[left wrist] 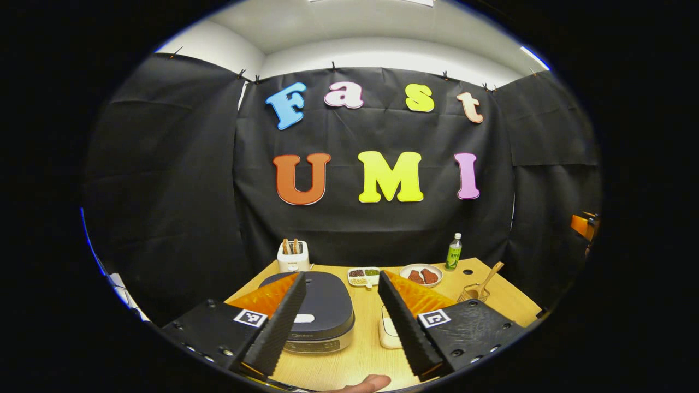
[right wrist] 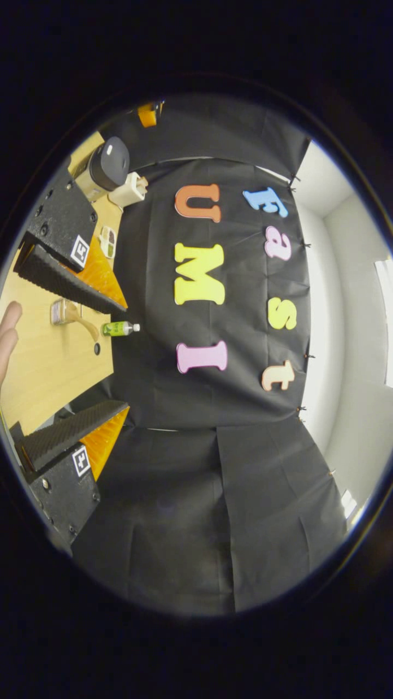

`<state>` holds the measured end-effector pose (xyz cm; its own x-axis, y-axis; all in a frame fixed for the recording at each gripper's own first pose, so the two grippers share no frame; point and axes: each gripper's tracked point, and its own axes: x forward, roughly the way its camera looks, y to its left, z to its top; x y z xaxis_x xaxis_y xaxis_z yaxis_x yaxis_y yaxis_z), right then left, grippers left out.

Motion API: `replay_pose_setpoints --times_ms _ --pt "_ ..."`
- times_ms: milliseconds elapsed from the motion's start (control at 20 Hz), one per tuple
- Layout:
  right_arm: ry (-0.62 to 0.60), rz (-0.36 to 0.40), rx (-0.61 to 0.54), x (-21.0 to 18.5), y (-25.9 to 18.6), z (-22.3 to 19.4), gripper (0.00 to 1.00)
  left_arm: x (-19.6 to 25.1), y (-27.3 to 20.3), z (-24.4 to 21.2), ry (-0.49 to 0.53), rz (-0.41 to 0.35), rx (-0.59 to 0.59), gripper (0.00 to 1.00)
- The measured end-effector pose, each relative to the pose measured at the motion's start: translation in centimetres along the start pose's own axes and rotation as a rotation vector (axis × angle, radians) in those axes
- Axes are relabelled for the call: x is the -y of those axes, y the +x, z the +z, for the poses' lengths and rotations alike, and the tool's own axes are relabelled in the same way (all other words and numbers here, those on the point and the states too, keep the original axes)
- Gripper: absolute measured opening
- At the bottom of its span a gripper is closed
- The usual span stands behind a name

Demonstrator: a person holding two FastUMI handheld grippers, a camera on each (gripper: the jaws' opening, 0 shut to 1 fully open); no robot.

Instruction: Close the left gripper, press the button to open the rice cooker; take a wooden spoon from the chopstick holder with the right hand, scoop a spoonful of rice and pour it into the rice cooker, then put the wooden spoon back into the chopstick holder.

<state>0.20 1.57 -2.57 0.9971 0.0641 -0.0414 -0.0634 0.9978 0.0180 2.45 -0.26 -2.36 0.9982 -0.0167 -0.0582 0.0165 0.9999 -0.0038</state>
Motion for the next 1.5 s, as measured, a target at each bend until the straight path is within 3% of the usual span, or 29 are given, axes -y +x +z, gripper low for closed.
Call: replay_pose_setpoints --times_ms 50,200,250,300,350,450,500,550,600,650,700,750,850,1100,1300,1350,1450,1500 --pt "0.002 0.012 -0.009 -0.3 0.0 -0.4 0.94 0.0 0.3 -0.4 0.002 -0.004 -0.018 0.62" --pt "-0.006 0.014 -0.013 -0.2 0.4 -0.9 1.00 -0.6 1.0 -1.1 0.019 0.001 -0.045 0.46" --pt "-0.011 0.009 -0.014 -0.2 0.5 -1.2 1.00 -0.9 1.2 -1.3 0.020 0.005 -0.052 0.36" --pt "-0.016 0.003 -0.016 0.0 0.7 -1.4 1.00 -1.1 1.5 -1.6 0.016 0.007 -0.063 0.15" --pt "-0.021 -0.003 -0.022 0.0 0.9 -1.8 1.00 -1.1 1.8 -2.4 0.022 0.006 -0.088 0.08" --pt "-0.030 -0.008 -0.037 0.1 1.3 -2.4 0.94 -3.0 2.8 -3.6 0.023 0.074 -0.114 0.07" --pt "-0.034 -0.009 -0.040 0.1 1.4 -2.7 0.94 -3.4 3.1 -4.4 0.008 0.079 -0.149 0.00" --pt "-0.035 -0.011 -0.045 0.1 1.6 -3.1 0.94 -3.3 3.7 -5.2 -0.020 0.067 -0.187 0.08" --pt "-0.035 -0.012 -0.050 0.2 1.8 -3.4 0.94 -3.5 4.2 -6.3 -0.050 0.073 -0.232 0.00" --pt "-0.036 -0.012 -0.058 0.2 2.0 -3.8 1.00 -4.1 4.8 -7.5 -0.063 0.082 -0.280 0.00" --pt "-0.037 -0.013 -0.067 0.2 2.1 -4.1 0.94 -5.1 5.5 -8.5 -0.069 0.098 -0.315 0.00" --pt "-0.039 -0.013 -0.076 0.2 2.4 -4.5 1.00 -5.9 6.1 -9.4 -0.068 0.119 -0.344 0.00" --pt "-0.042 -0.013 -0.087 0.3 2.6 -5.0 0.94 -7.0 7.0 -11.1 -0.076 0.140 -0.389 0.00" --pt "-0.044 0.003 -0.109 -0.4 2.9 -6.0 1.00 -7.6 8.4 -14.5 -0.120 0.154 -0.491 0.00" --pt "-0.037 0.015 -0.115 -1.2 3.0 -6.4 1.00 -7.6 8.3 -14.8 -0.105 0.155 -0.490 0.00" --pt "-0.038 0.018 -0.120 -1.4 3.2 -6.7 0.94 -7.8 8.3 -15.3 -0.089 0.158 -0.498 0.00" --pt "-0.041 0.024 -0.137 -1.7 3.1 -7.3 1.00 -7.8 8.3 -15.4 -0.059 0.169 -0.491 0.00" --pt "-0.036 0.039 -0.155 -2.2 2.9 -7.7 0.94 -7.9 8.3 -15.5 -0.055 0.167 -0.489 0.00"
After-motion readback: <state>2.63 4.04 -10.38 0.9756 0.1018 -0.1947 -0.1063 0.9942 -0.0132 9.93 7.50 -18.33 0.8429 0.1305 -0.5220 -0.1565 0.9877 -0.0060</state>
